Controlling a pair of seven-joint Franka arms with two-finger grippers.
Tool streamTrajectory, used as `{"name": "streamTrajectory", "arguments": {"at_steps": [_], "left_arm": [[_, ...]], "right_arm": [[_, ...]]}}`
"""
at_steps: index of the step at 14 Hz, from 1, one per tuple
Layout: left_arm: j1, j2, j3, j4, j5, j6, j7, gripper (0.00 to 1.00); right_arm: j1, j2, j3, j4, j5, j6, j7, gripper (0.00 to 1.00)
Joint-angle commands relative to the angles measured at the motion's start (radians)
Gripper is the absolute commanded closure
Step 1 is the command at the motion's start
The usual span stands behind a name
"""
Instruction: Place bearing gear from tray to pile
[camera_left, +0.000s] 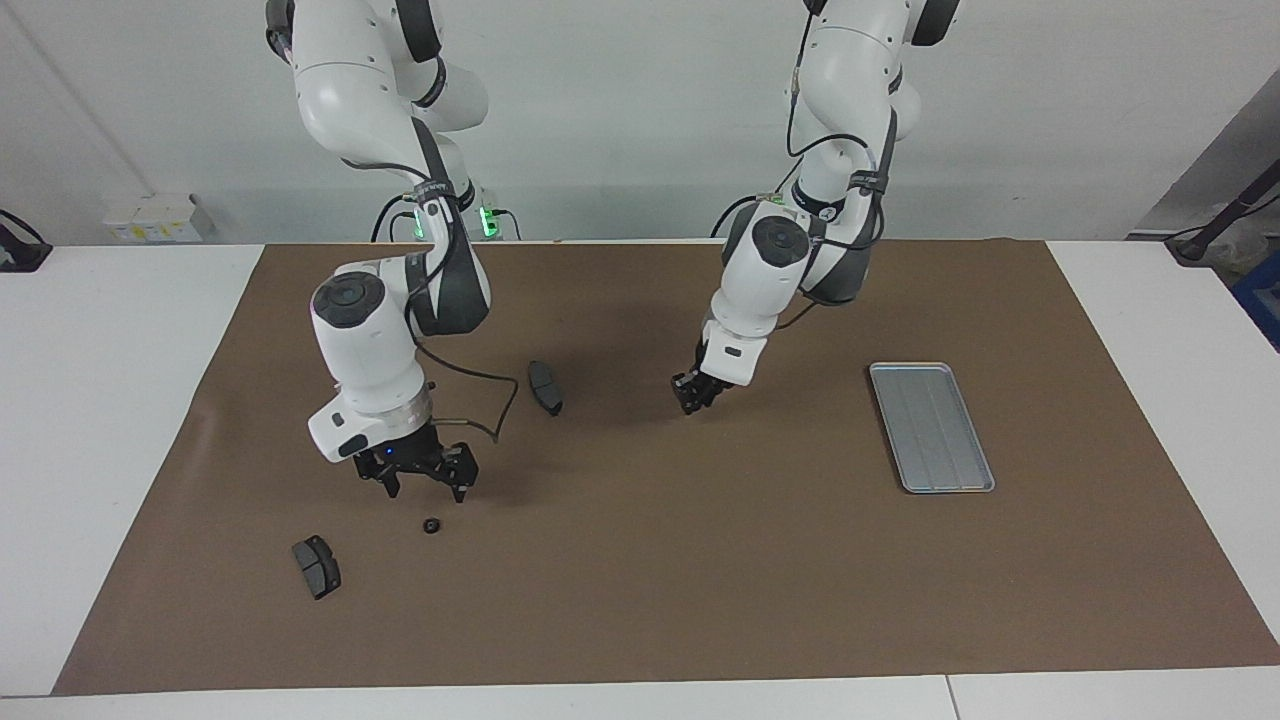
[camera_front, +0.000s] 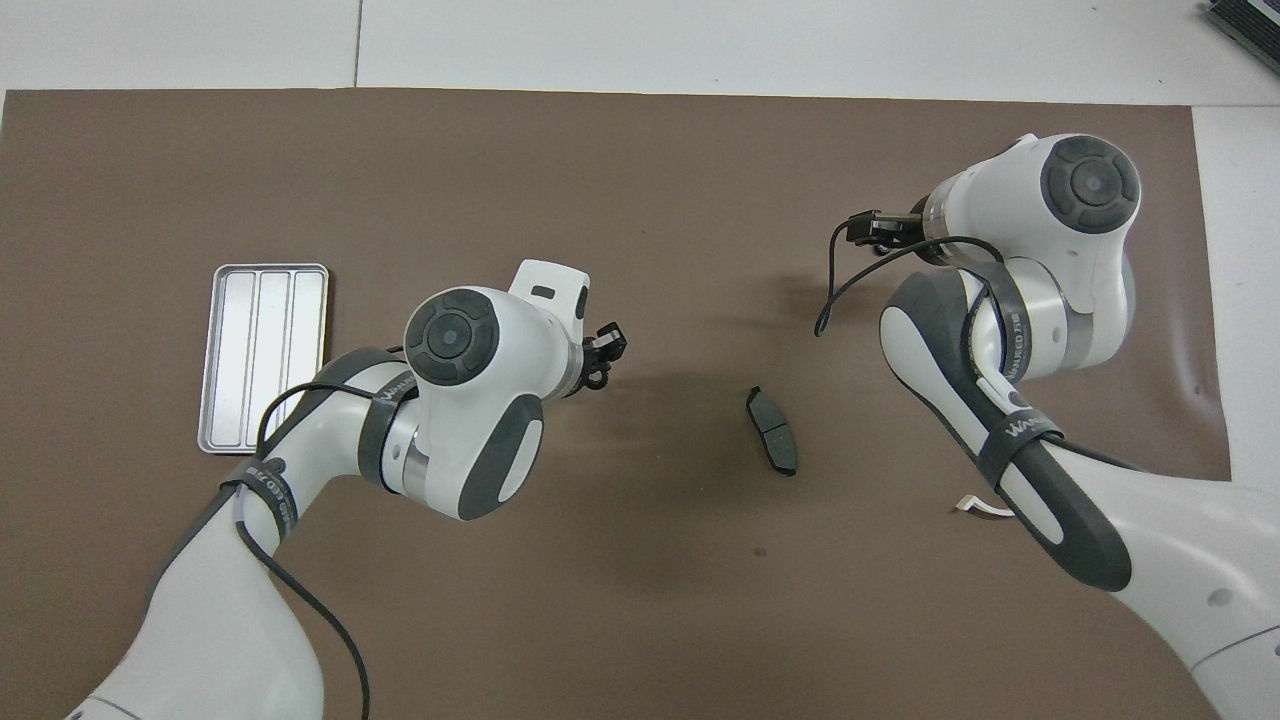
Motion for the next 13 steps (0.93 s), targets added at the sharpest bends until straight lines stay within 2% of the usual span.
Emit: {"name": "streamTrajectory", "arguments": {"at_steps": [1, 4, 9, 10, 11, 13], "left_arm": [[-0.045, 0.015, 0.017, 0.004, -0.060, 0.066, -0.032, 0.85], [-0.058, 0.025, 0.017, 0.007, -0.066, 0.106, -0.035, 0.81], [-0.045, 0.028, 0.020, 0.024, -0.066, 0.090, -0.036, 0.52], [-0.041, 0.029, 0.021, 0.024, -0.065, 0.088, -0.036, 0.40], [-0.039, 0.029, 0.023, 0.024, -0.065, 0.085, -0.036, 0.34], [-0.033, 0.028, 0.031, 0.026, -0.057, 0.054, -0.036, 0.34]], "right_arm": [[-0.007, -0.131, 0.007, -0.144, 0.004, -0.018, -0.020, 0.00], [-0.007, -0.211, 0.009, -0.176, 0.004, -0.133, -0.022, 0.00], [0.068, -0.242, 0.010, -0.175, 0.008, -0.169, -0.002, 0.00], [0.078, -0.242, 0.010, -0.171, 0.008, -0.170, 0.010, 0.00], [0.084, -0.240, 0.010, -0.168, 0.013, -0.170, 0.025, 0.00], [0.127, -0.231, 0.010, -0.156, 0.049, -0.169, 0.065, 0.00]]}}
